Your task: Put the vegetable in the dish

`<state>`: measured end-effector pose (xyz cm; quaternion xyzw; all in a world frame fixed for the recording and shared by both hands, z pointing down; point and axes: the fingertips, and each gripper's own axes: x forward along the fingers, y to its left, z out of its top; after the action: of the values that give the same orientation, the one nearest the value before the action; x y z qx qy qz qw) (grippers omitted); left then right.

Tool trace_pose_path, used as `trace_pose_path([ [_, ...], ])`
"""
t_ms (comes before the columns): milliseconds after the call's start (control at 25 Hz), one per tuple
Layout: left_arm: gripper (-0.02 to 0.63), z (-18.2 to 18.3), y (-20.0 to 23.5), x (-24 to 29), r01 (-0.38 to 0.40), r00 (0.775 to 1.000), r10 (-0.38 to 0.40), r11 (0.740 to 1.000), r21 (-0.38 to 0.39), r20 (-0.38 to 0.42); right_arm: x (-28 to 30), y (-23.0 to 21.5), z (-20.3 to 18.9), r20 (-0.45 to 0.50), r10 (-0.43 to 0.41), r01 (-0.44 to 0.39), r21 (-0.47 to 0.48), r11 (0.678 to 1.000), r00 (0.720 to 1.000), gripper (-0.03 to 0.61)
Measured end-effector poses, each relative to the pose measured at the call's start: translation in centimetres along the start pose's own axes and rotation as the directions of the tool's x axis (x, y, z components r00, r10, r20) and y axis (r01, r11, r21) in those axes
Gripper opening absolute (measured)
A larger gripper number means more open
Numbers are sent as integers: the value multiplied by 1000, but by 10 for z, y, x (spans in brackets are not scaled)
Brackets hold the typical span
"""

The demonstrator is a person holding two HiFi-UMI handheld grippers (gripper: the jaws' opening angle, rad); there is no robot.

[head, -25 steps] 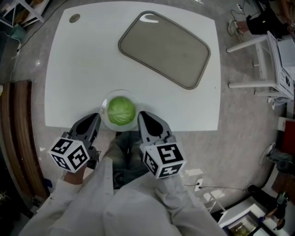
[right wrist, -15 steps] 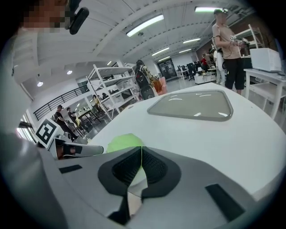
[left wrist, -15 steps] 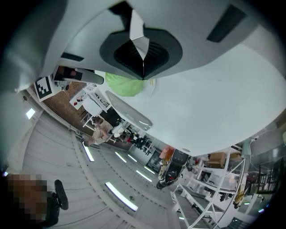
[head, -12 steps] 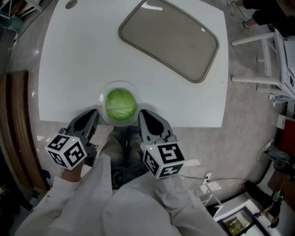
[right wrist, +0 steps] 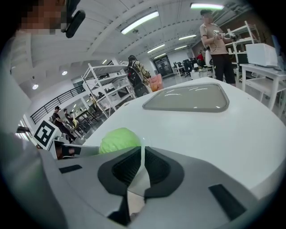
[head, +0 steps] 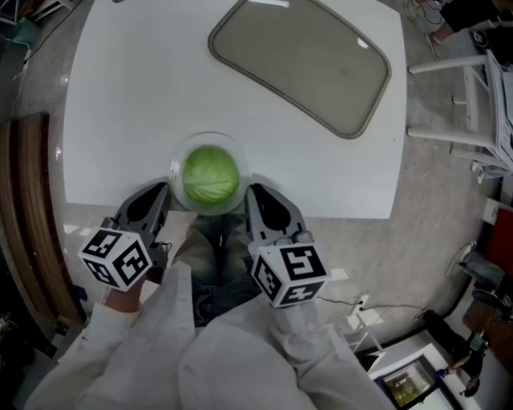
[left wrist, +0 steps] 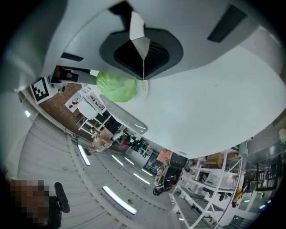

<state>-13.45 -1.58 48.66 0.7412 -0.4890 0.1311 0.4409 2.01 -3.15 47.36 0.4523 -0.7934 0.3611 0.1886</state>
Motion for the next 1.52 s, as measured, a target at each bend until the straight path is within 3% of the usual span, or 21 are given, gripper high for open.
trace_pose_path([
  [600, 14, -3, -2, 3, -12, 999, 13, 1000, 7, -31, 2, -2, -1, -2, 27, -27, 46, 999, 1000, 15],
  [1000, 89, -4, -1, 6, 3, 999, -4, 1000, -25, -39, 5, -4, -5, -16, 26, -25, 59, 998, 1000, 20],
  [1120, 101, -6, -4, 3, 6, 999, -7, 1000, -24, -47, 3, -2, -6, -26, 28, -26, 63, 998, 999, 66],
  [1520, 114, -7, -3, 4, 14, 997, -16, 999, -34, -73, 9, -4, -14, -91, 4, 2, 62, 998, 996, 115],
])
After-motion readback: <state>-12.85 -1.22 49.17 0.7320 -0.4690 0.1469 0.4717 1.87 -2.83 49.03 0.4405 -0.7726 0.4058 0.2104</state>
